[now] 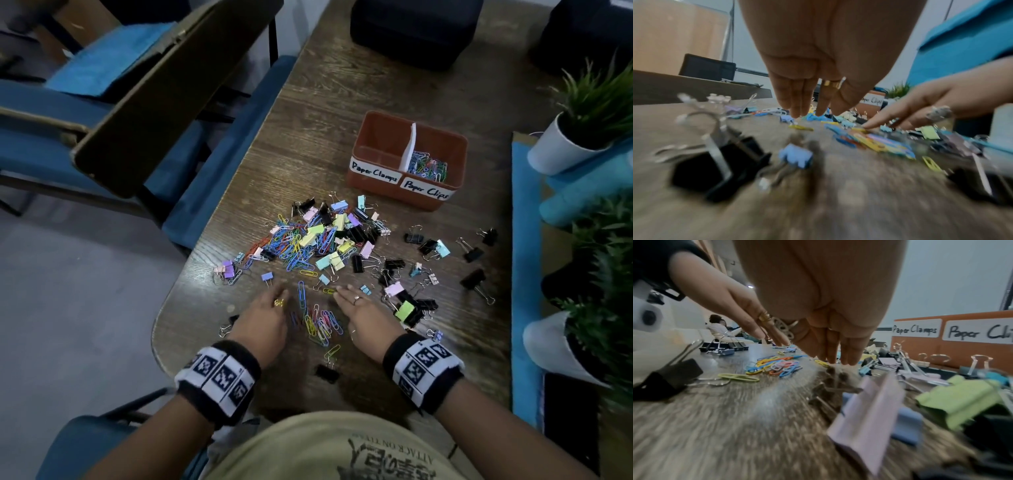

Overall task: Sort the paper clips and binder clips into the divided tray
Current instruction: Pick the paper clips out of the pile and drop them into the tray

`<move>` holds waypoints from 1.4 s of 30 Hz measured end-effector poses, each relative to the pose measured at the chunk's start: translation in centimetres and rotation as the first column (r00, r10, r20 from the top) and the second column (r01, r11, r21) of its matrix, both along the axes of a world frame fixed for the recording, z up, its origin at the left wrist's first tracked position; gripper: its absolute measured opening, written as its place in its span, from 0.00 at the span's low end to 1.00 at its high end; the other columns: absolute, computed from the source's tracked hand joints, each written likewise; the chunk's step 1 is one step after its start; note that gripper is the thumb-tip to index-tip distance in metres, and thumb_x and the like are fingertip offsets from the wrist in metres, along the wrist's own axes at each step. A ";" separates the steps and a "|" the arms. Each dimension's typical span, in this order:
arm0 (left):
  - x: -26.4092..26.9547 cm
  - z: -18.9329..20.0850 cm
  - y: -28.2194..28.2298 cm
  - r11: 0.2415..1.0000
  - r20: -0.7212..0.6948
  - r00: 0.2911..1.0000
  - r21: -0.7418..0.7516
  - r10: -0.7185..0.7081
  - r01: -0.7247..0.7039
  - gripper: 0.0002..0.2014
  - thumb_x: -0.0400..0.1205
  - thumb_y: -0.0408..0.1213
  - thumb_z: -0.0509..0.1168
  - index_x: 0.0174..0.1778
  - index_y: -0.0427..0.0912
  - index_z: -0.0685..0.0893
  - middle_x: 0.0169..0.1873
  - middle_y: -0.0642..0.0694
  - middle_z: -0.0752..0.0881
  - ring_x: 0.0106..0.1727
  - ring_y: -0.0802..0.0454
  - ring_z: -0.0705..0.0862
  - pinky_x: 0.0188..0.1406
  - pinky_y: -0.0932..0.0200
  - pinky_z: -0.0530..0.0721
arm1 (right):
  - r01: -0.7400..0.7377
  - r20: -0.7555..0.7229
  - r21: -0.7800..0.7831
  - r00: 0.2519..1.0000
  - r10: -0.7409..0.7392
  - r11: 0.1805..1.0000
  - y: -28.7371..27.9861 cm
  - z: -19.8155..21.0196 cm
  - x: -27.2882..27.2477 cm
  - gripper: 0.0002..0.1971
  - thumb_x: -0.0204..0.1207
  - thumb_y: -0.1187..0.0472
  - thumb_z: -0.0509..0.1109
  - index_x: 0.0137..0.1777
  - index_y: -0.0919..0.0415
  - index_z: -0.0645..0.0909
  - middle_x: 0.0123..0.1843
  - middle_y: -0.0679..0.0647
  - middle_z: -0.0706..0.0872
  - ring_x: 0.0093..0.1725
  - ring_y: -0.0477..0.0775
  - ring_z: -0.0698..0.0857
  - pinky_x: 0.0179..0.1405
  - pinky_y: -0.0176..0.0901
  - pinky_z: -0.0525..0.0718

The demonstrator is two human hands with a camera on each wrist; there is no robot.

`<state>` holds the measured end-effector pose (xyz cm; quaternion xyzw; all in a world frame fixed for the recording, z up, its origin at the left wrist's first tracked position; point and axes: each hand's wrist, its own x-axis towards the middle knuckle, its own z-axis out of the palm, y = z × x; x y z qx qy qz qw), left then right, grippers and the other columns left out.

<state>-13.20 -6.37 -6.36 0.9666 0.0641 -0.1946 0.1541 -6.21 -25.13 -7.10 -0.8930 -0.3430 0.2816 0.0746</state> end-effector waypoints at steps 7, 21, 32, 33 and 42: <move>-2.2 -1.4 -1.2 0.975 -0.075 0.974 -0.086 -0.213 0.207 0.25 0.86 0.40 0.45 0.81 0.41 0.57 0.82 0.42 0.52 0.82 0.45 0.56 0.81 0.56 0.52 | -0.095 0.020 0.020 0.995 0.094 0.995 1.9 0.1 -0.9 0.28 0.76 0.66 0.59 0.77 0.55 0.67 0.78 0.53 0.71 0.81 0.53 0.60 0.82 0.49 0.55; 3.6 0.7 8.9 0.915 -0.030 0.916 0.073 0.400 -0.397 0.18 0.79 0.39 0.66 0.62 0.33 0.79 0.63 0.37 0.74 0.63 0.39 0.77 0.62 0.52 0.75 | -0.243 0.123 -0.040 0.961 0.246 0.969 14.4 0.7 2.5 0.18 0.79 0.71 0.57 0.68 0.66 0.71 0.65 0.63 0.75 0.66 0.63 0.73 0.60 0.57 0.79; 2.1 -0.2 9.9 0.808 0.061 0.824 -0.248 0.563 -0.534 0.09 0.77 0.35 0.70 0.50 0.36 0.84 0.50 0.40 0.86 0.49 0.44 0.83 0.42 0.65 0.70 | -0.065 0.032 -0.133 0.997 0.070 0.989 11.2 0.6 4.0 0.16 0.76 0.73 0.63 0.63 0.66 0.75 0.68 0.63 0.75 0.65 0.61 0.78 0.64 0.51 0.78; 2.4 0.0 10.3 0.798 0.073 0.812 -0.254 0.580 -0.547 0.11 0.77 0.34 0.70 0.53 0.35 0.83 0.50 0.39 0.86 0.51 0.44 0.83 0.45 0.64 0.72 | -0.045 0.065 -0.155 0.996 0.056 0.987 10.9 0.9 4.2 0.16 0.75 0.71 0.64 0.63 0.64 0.76 0.67 0.61 0.76 0.65 0.60 0.77 0.65 0.51 0.77; 4.1 -0.7 11.9 0.825 0.011 0.855 -0.265 0.519 -0.498 0.13 0.70 0.32 0.76 0.43 0.44 0.79 0.42 0.46 0.86 0.42 0.52 0.81 0.44 0.64 0.75 | -0.134 0.293 0.059 0.950 0.111 0.989 16.1 1.0 4.1 0.17 0.78 0.66 0.61 0.66 0.57 0.77 0.66 0.56 0.79 0.68 0.58 0.71 0.66 0.52 0.69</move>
